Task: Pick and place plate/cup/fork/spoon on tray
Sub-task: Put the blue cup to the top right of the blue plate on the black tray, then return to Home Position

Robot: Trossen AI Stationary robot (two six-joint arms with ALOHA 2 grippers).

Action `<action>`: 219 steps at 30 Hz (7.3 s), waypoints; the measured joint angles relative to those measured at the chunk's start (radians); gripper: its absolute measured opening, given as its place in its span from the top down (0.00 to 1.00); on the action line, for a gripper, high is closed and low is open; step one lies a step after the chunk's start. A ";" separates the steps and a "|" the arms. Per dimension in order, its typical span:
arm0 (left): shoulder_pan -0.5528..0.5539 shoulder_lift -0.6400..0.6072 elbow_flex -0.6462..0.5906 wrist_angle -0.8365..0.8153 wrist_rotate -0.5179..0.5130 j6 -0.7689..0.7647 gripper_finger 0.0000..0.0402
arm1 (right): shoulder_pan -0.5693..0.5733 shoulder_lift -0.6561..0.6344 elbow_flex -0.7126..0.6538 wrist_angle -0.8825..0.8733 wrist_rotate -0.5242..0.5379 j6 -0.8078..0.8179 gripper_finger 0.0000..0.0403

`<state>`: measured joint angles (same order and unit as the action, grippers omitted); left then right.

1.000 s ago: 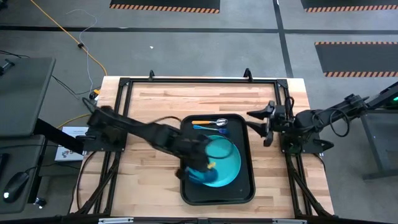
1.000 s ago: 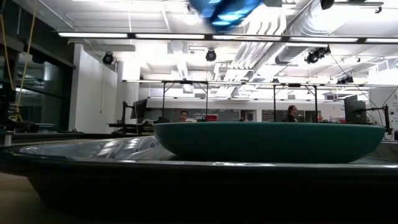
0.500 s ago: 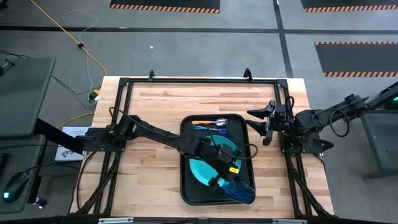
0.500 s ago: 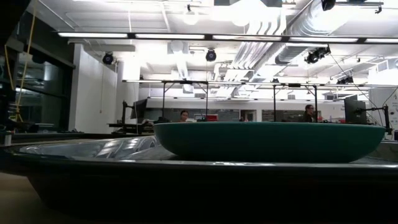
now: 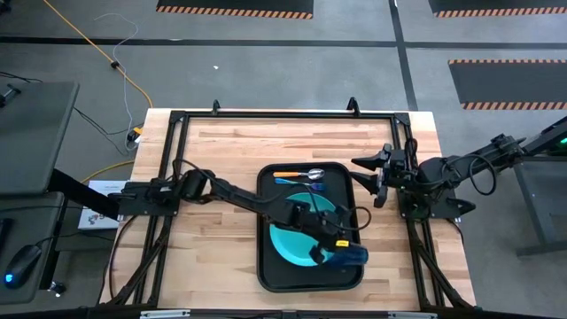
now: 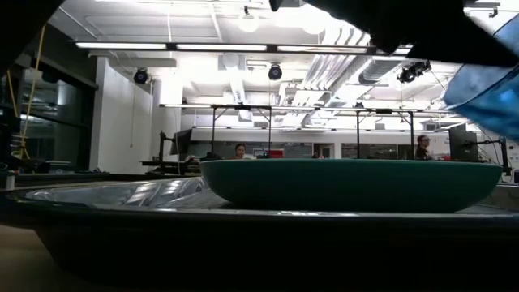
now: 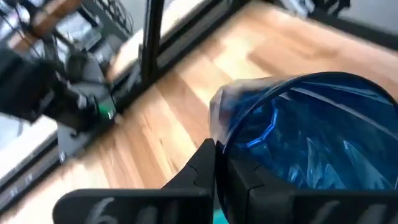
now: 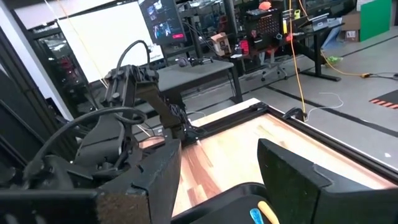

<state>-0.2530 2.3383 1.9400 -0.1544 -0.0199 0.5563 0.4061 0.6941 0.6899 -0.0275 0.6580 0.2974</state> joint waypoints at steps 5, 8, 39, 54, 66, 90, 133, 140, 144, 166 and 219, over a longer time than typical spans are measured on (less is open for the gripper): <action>0.014 -0.019 0.000 -0.119 -0.006 -0.013 1.00 | 0.000 0.000 0.000 -0.010 0.000 0.012 0.49; 0.017 -0.032 0.000 -0.184 -0.017 -0.013 1.00 | 0.000 0.000 0.000 -0.013 0.000 0.017 0.49; -0.048 -0.082 0.099 -0.446 0.000 0.024 1.00 | -0.002 0.006 -0.001 -0.013 0.041 0.042 0.49; -0.048 -0.043 0.100 -0.467 -0.056 0.040 0.95 | -0.002 0.007 -0.001 -0.013 0.046 0.061 0.49; -0.049 -0.043 0.099 -0.416 -0.042 0.050 0.71 | -0.002 0.007 -0.001 -0.013 0.046 0.061 0.49; -0.075 -0.045 0.099 -0.358 0.015 -0.005 0.48 | -0.002 0.007 -0.001 -0.014 0.046 0.061 0.49; 0.137 -0.865 -0.639 -0.221 -0.007 -0.407 0.48 | -0.002 0.027 0.000 -0.067 0.043 0.072 0.49; 0.176 -1.228 -1.174 0.304 -0.017 -0.460 0.48 | -0.002 0.027 0.000 -0.086 0.049 0.106 0.49; 0.190 -1.394 -1.349 0.425 -0.018 -0.528 0.48 | -0.002 0.028 0.000 -0.093 0.057 0.106 0.49; 0.195 -1.729 -1.755 0.652 -0.046 -0.553 0.48 | -0.002 0.027 0.000 -0.105 0.058 0.106 0.49; 0.242 -2.005 -1.929 0.464 -0.073 -0.519 1.00 | 0.096 -0.214 -0.064 -0.562 0.074 0.289 0.96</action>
<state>-0.0109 0.3336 0.0113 0.3092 -0.0933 0.0373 0.5019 0.4797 0.6258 -0.5899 0.7325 0.5867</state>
